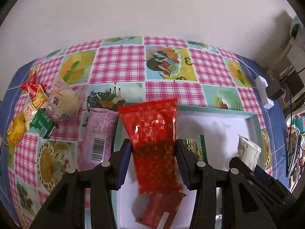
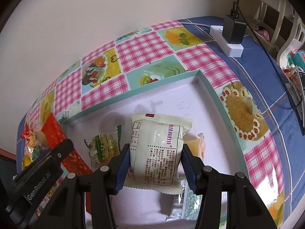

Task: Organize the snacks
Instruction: 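Carry the white bun and red wafer pack over the white tray with both tools, then open both tools to drop the white bun and red wafer pack into the tray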

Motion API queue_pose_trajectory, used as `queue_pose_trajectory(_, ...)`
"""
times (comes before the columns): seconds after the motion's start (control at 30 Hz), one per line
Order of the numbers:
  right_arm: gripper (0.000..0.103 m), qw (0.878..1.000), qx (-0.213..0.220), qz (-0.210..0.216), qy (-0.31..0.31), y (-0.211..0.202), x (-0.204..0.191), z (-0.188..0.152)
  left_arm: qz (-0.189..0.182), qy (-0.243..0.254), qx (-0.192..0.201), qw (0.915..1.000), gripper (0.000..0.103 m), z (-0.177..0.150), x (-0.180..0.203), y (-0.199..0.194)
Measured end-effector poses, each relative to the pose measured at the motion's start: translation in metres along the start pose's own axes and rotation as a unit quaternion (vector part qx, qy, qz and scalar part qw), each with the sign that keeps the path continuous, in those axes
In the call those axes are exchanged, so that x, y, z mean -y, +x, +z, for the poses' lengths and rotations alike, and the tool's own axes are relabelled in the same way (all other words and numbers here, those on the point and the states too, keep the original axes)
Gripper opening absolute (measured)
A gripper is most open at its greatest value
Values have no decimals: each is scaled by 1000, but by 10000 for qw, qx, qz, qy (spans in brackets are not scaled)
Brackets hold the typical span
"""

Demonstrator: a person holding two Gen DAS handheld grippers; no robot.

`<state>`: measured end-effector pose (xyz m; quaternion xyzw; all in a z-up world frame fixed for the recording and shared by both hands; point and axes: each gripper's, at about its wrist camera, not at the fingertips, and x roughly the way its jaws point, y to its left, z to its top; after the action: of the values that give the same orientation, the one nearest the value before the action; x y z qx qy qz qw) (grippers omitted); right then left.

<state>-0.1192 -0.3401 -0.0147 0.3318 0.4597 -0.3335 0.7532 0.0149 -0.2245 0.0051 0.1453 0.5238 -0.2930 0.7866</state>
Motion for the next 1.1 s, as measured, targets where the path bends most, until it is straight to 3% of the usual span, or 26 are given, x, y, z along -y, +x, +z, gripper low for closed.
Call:
queue_pose_trajectory(0.17, 55, 10000, -30, -35, 11, 4, -1, 1, 114, 65, 180, 9998, 48, 0, 1, 0)
queue_pose_trajectory(0.4, 55, 9999, -45, -87, 32, 3, 0, 0, 180, -99, 146, 9997, 49, 0, -5, -7)
queue_pose_trajectory(0.43, 55, 9999, -53, -101, 33, 2, 0, -1, 169, -120, 134, 9997, 50, 0, -6, -8)
queue_pose_trajectory(0.5, 55, 9999, -70, -125, 9, 2, 0, -1, 185, -169, 112, 9996, 67, 0, -10, -10)
queue_pose_trajectory(0.63, 59, 9998, -78, -141, -102, 1, -1, 0, 291, -282, 173, 9990, 74, 0, -17, -15)
queue_pose_trajectory(0.67, 62, 9998, -68, -146, -127, 0, -2, 0, 340, -317, 203, 9987, 80, 0, -20, -17)
queue_pose_trajectory(0.87, 73, 9995, -14, -137, -281, -5, -8, -2, 540, -537, 264, 9967, 81, -1, -35, -22)
queue_pose_trajectory(1.0, 75, 9991, -61, -158, -383, -4, -13, -8, 697, -611, 218, 9955, 98, -4, -45, -22)
queue_pose_trajectory(1.1, 86, 9987, -51, -171, -476, -5, -17, -13, 858, -592, 205, 9943, 98, -7, -50, -24)
